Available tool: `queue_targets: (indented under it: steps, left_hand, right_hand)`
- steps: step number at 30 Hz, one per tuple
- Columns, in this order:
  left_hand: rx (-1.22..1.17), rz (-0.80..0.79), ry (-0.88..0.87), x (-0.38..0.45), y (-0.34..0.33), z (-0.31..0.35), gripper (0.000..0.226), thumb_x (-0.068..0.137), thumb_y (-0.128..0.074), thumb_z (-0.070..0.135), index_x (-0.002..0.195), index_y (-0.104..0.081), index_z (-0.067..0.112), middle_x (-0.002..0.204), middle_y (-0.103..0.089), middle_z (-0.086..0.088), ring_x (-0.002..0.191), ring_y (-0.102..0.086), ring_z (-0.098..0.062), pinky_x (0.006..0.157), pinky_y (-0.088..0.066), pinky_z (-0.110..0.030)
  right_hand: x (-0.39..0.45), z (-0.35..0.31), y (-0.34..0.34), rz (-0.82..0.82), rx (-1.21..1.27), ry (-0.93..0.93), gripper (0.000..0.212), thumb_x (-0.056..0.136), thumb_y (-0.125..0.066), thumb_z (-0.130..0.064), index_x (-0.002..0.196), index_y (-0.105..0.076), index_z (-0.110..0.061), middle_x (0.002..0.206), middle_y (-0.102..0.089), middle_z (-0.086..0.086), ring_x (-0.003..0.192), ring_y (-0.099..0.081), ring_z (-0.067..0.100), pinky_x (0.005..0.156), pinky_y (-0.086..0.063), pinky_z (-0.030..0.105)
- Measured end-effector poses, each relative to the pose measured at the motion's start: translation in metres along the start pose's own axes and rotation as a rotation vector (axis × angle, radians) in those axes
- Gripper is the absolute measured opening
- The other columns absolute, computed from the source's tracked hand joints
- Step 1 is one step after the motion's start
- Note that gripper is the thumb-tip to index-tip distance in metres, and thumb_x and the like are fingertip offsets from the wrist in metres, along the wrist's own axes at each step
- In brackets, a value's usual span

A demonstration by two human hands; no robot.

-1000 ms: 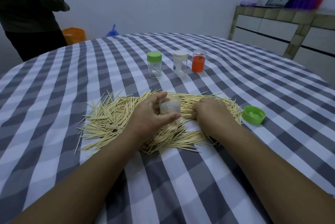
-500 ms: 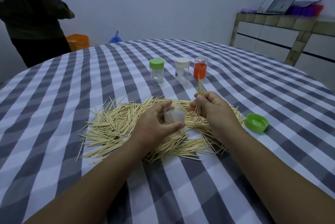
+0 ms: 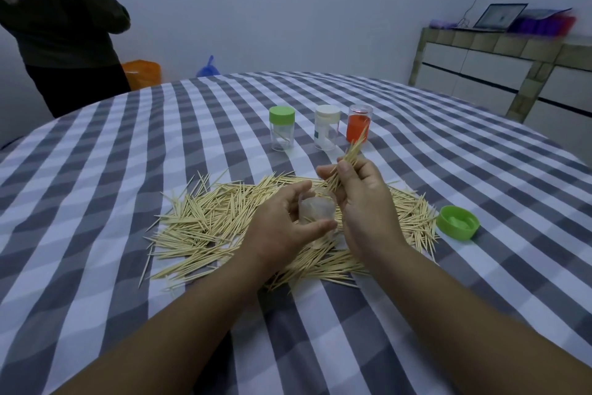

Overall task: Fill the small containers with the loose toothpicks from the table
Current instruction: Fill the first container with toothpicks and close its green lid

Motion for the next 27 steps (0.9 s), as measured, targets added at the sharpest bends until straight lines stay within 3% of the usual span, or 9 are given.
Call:
queue_targets:
  steps: [3,8,13,17,21,23,25,27]
  left_hand:
    - [-0.003,0.004,-0.006,0.001,0.000,-0.001,0.077,0.067,-0.084,0.018,0.135,-0.049,0.014,0.125,-0.060,0.000,0.111,-0.061,-0.007,0.096,-0.050,-0.027]
    - [-0.033,0.004,-0.005,0.001,0.000,-0.001,0.076,0.068,-0.083,0.014,0.136,-0.048,0.012,0.124,-0.061,-0.001,0.108,-0.062,-0.006,0.094,-0.050,-0.023]
    - [-0.054,0.011,0.005,0.002,0.002,-0.002,0.075,0.068,-0.083,0.013,0.135,-0.049,0.013,0.122,-0.063,-0.002,0.105,-0.064,-0.008,0.094,-0.052,-0.028]
    - [-0.055,0.006,0.009,0.001,0.002,-0.002,0.072,0.067,-0.084,0.012,0.132,-0.052,0.016,0.115,-0.065,0.005,0.101,-0.066,-0.008,0.092,-0.053,-0.029]
    - [-0.040,0.007,0.018,0.001,0.003,0.000,0.074,0.066,-0.084,0.016,0.133,-0.051,0.017,0.112,-0.063,0.009,0.100,-0.065,-0.004,0.089,-0.052,-0.021]
    - [-0.043,-0.004,0.028,0.000,0.003,0.001,0.076,0.067,-0.084,0.015,0.134,-0.050,0.015,0.116,-0.062,0.005,0.100,-0.064,-0.005,0.089,-0.052,-0.020]
    - [-0.046,-0.014,0.036,-0.001,0.004,0.003,0.076,0.067,-0.083,0.014,0.135,-0.049,0.014,0.117,-0.062,0.003,0.099,-0.065,-0.005,0.088,-0.053,-0.021]
    - [-0.054,-0.017,0.042,-0.001,0.005,0.003,0.077,0.066,-0.083,0.014,0.134,-0.049,0.013,0.118,-0.062,0.001,0.099,-0.065,-0.006,0.087,-0.054,-0.022]
  right_hand:
    - [-0.005,0.003,-0.004,-0.009,-0.044,-0.001,0.016,0.099,-0.046,-0.017,0.097,-0.060,-0.010,0.097,-0.067,0.008,0.084,-0.066,0.021,0.074,-0.058,0.038]
    - [-0.011,0.008,-0.006,-0.035,-0.054,-0.023,0.016,0.096,-0.050,-0.019,0.089,-0.063,-0.024,0.106,-0.068,0.004,0.096,-0.068,0.027,0.085,-0.055,0.049]
    - [-0.013,0.009,-0.004,-0.075,0.008,-0.084,0.009,0.097,-0.048,-0.014,0.100,-0.057,-0.015,0.104,-0.069,0.001,0.088,-0.070,0.019,0.075,-0.059,0.036]
    - [-0.011,0.007,0.001,-0.133,-0.064,-0.113,0.014,0.098,-0.047,-0.012,0.104,-0.058,-0.018,0.112,-0.067,0.000,0.090,-0.068,0.008,0.069,-0.056,0.024]
    - [-0.002,0.001,0.013,-0.193,-0.228,-0.099,0.019,0.098,-0.047,-0.016,0.105,-0.063,-0.024,0.113,-0.068,-0.003,0.108,-0.062,0.006,0.090,-0.049,0.026]
    - [0.003,-0.007,0.023,-0.195,-0.322,-0.085,0.020,0.098,-0.047,-0.018,0.103,-0.064,-0.027,0.110,-0.068,-0.005,0.107,-0.062,0.008,0.092,-0.047,0.028]
    - [0.007,-0.018,0.035,-0.211,-0.579,-0.047,0.020,0.097,-0.048,-0.018,0.104,-0.064,-0.028,0.105,-0.068,-0.009,0.098,-0.062,0.008,0.085,-0.046,0.027]
    - [0.010,-0.022,0.046,-0.286,-0.929,-0.048,0.024,0.096,-0.052,-0.018,0.115,-0.064,-0.024,0.111,-0.064,-0.010,0.101,-0.058,0.008,0.087,-0.043,0.026]
Point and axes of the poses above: each hand's wrist, its own x-axis towards the middle knuckle, its own y-axis out of the back of the hand, z = x × y, the point moved 3 cm from there along x, towards the middle knuckle
